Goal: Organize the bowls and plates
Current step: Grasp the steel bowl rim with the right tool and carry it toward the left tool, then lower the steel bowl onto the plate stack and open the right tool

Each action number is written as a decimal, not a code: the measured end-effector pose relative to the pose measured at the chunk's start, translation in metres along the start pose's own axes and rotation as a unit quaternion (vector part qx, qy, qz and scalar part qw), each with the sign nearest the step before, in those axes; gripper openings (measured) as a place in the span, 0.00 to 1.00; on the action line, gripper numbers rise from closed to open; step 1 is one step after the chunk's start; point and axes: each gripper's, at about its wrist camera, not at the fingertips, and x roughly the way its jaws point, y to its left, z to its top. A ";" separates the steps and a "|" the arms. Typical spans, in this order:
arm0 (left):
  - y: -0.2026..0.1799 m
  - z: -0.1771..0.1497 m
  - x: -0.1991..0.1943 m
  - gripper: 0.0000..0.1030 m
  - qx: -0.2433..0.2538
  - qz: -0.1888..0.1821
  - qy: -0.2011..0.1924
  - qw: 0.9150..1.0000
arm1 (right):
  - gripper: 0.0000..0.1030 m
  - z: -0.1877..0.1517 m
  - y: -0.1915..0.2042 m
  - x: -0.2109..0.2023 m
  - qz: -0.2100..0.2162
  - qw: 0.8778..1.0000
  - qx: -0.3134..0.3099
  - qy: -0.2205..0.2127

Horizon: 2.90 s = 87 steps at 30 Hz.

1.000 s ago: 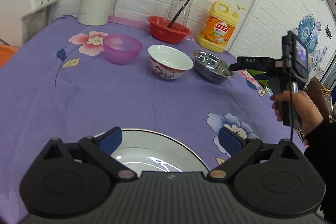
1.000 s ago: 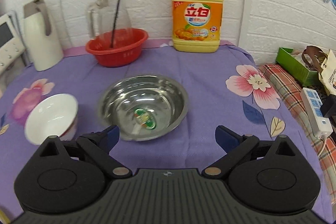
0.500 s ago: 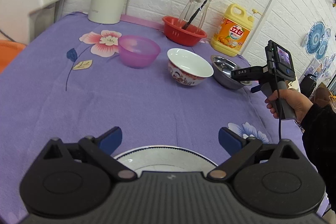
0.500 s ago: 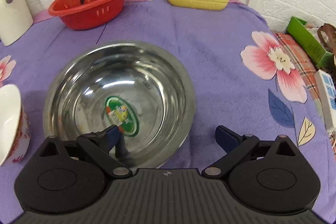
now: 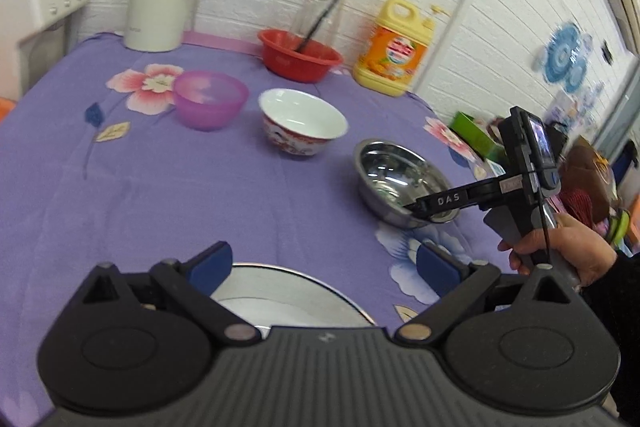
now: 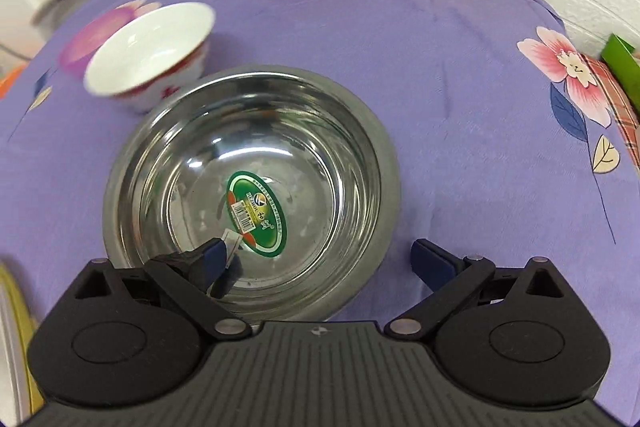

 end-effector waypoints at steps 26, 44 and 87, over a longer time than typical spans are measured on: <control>-0.036 0.061 0.190 0.94 -0.047 0.011 0.098 0.994 | 1.00 -0.039 -0.003 -0.007 -0.005 0.980 0.094 -0.173; -0.056 0.055 0.202 0.83 0.002 0.041 0.075 0.996 | 1.00 -0.041 0.008 -0.004 -0.026 0.981 0.065 -0.179; -0.106 -0.038 0.078 0.79 0.065 -0.007 0.074 0.995 | 1.00 -0.173 0.038 -0.098 0.031 0.980 0.101 -0.170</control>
